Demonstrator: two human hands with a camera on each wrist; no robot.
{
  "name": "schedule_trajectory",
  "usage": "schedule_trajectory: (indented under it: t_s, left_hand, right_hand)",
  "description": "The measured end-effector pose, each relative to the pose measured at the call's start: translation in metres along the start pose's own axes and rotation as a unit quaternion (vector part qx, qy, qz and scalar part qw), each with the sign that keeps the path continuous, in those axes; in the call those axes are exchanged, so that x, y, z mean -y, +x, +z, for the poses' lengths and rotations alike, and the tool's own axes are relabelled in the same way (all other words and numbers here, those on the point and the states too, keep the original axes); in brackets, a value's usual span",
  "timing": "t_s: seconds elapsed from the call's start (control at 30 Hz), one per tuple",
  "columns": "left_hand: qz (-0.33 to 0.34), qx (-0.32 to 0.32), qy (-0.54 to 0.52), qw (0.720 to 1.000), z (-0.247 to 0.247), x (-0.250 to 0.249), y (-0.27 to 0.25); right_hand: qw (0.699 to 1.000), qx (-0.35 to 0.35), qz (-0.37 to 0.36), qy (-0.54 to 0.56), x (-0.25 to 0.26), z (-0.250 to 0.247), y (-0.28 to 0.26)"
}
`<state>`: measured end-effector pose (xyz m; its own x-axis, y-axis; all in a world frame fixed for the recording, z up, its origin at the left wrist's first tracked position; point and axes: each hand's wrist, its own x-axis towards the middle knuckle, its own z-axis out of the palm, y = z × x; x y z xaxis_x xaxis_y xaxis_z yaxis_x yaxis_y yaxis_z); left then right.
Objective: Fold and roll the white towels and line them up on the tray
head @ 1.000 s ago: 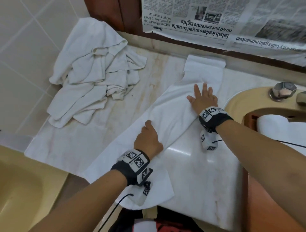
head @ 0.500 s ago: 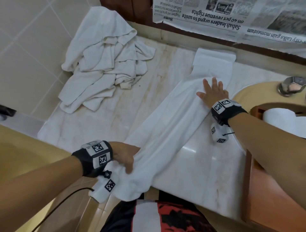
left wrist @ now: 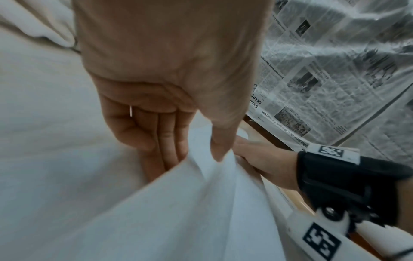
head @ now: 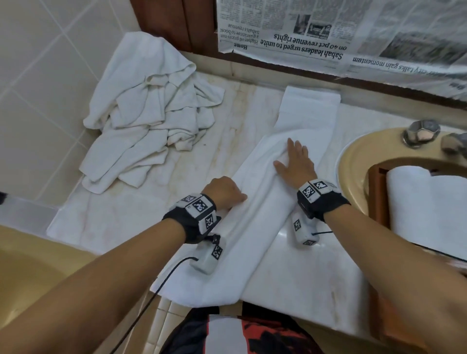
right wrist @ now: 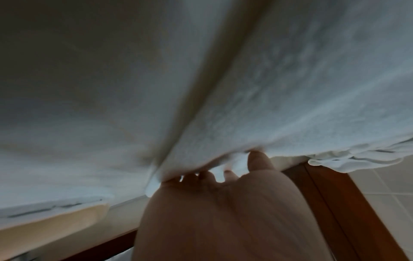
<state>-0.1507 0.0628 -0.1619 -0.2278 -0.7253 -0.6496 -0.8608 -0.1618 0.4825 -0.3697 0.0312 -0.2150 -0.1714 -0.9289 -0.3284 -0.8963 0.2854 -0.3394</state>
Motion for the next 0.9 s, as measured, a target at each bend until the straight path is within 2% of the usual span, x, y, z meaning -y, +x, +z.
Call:
schedule_trajectory:
  t_s: [0.1,0.17,0.23,0.3,0.4,0.47,0.53,0.67,0.73,0.8,0.9]
  left_hand:
    - [-0.021,-0.008,-0.034,0.999,-0.006,0.009,0.003]
    - [-0.048,-0.016,-0.061,0.997,-0.012,0.023,0.005]
    - [-0.078,-0.029,-0.015,0.996,-0.014,0.035,0.005]
    - [-0.092,-0.012,0.054,0.994,-0.014,0.039,0.006]
    - [-0.089,0.027,0.1,0.991,-0.015,0.026,0.014]
    - [-0.079,0.01,0.105,0.991,-0.016,0.01,0.021]
    - [-0.059,-0.034,0.078,0.995,-0.014,-0.009,0.03]
    - [-0.018,-0.104,-0.051,0.993,-0.004,-0.03,0.049]
    - [-0.005,-0.118,-0.083,0.989,0.001,-0.035,0.05]
    - [0.012,-0.101,-0.121,0.987,0.006,-0.039,0.049]
    - [0.005,-0.032,-0.141,0.989,0.007,-0.038,0.051]
  right_hand:
    - [0.999,0.006,-0.003,0.047,-0.006,-0.002,-0.005]
    - [0.999,0.014,-0.016,0.028,-0.01,-0.001,-0.01]
    - [0.999,0.03,-0.034,-0.005,-0.011,0.002,-0.018]
    - [0.998,0.04,-0.042,-0.014,-0.01,0.005,-0.026]
    - [0.999,-0.001,-0.033,0.017,-0.009,0.004,-0.027]
    - [0.998,-0.048,-0.037,-0.004,-0.008,0.0,-0.021]
    - [0.996,-0.059,-0.049,-0.048,-0.005,-0.001,-0.015]
    - [0.995,0.002,-0.057,-0.078,0.003,0.003,-0.009]
    - [0.992,0.006,-0.079,-0.094,0.01,0.003,-0.007]
    - [0.991,0.011,-0.094,-0.098,0.017,0.001,-0.003]
    - [0.993,0.058,-0.056,-0.091,0.022,-0.004,0.005]
